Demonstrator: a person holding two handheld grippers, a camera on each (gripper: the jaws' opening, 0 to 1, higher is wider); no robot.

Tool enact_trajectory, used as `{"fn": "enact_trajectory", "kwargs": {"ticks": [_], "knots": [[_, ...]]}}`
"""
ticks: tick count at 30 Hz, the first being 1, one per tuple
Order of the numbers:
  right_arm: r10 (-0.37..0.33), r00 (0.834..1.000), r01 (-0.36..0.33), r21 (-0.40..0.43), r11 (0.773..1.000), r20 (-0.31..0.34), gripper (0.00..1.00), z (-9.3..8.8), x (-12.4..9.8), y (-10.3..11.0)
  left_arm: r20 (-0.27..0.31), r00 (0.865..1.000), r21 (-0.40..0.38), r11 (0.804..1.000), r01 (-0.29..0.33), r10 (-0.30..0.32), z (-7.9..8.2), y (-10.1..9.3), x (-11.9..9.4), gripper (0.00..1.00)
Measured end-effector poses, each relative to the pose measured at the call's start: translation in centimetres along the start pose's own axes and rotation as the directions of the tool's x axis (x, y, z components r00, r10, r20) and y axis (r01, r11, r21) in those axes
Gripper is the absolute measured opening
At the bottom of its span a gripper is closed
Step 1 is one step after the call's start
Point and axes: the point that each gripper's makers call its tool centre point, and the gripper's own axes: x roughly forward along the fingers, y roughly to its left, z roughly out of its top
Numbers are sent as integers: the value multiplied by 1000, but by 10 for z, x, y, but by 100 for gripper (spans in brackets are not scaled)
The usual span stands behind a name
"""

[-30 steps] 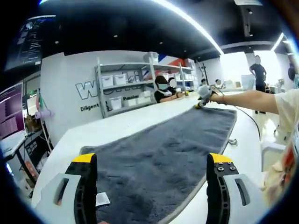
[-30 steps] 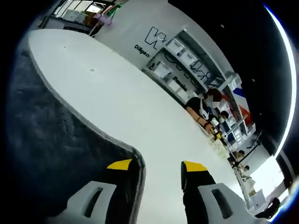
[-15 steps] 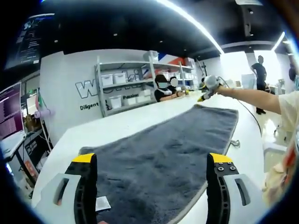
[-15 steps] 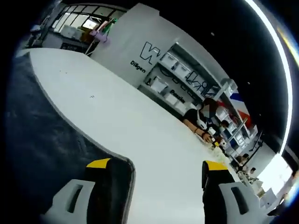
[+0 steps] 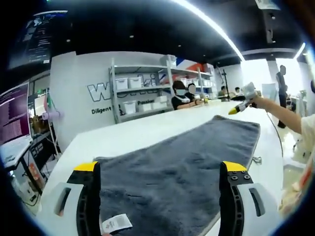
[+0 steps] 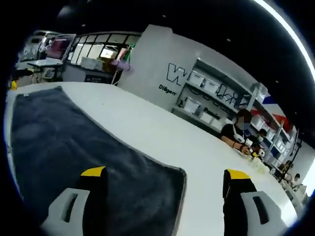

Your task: Fold the towel on the table until its edges align and the towel forms a compact rectangular stack.

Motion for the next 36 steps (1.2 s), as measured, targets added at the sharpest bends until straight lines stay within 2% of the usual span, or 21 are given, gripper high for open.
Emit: {"fn": "enact_trajectory", "kwargs": {"ticks": [6,10,11,13,16,20,23,27,30,33,36], "knots": [[113,991,-112,-17,994,73,99,-8,-52,22,-26,999,35,999,36,-36,-2,-1,-14,98],[202,972,-200,-30,979,116,96,-15,-82,36,-36,996,59,995,80,-78,-5,-4,-25,97],[240,962,-235,-51,971,132,93,-17,-91,41,-42,995,65,993,95,-92,-8,-6,-29,96],[261,957,-253,-75,965,129,86,-24,-102,44,-50,992,71,991,117,-113,-12,-8,-33,95],[279,954,-269,-97,958,110,85,-37,-117,47,-54,988,53,987,151,-148,-19,-9,-38,95],[341,935,-332,-94,939,100,80,-52,-131,58,-68,982,52,982,182,-179,-28,-12,-42,91],[358,931,-351,-95,932,75,72,-64,-135,61,-85,971,56,972,229,-224,-37,-20,-48,90],[378,924,-373,-85,924,61,69,-75,-139,65,-80,959,25,962,273,-270,-43,-23,-56,89],[431,900,-427,-65,902,67,66,-80,-144,75,-64,958,-13,960,281,-281,-45,-21,-60,87],[462,886,-458,-79,885,37,57,-88,-146,80,-68,958,-23,960,279,-280,-50,-17,-64,83],[481,876,-477,-79,875,33,56,-92,-149,82,-73,955,-27,958,287,-288,-54,-16,-67,80]]}}
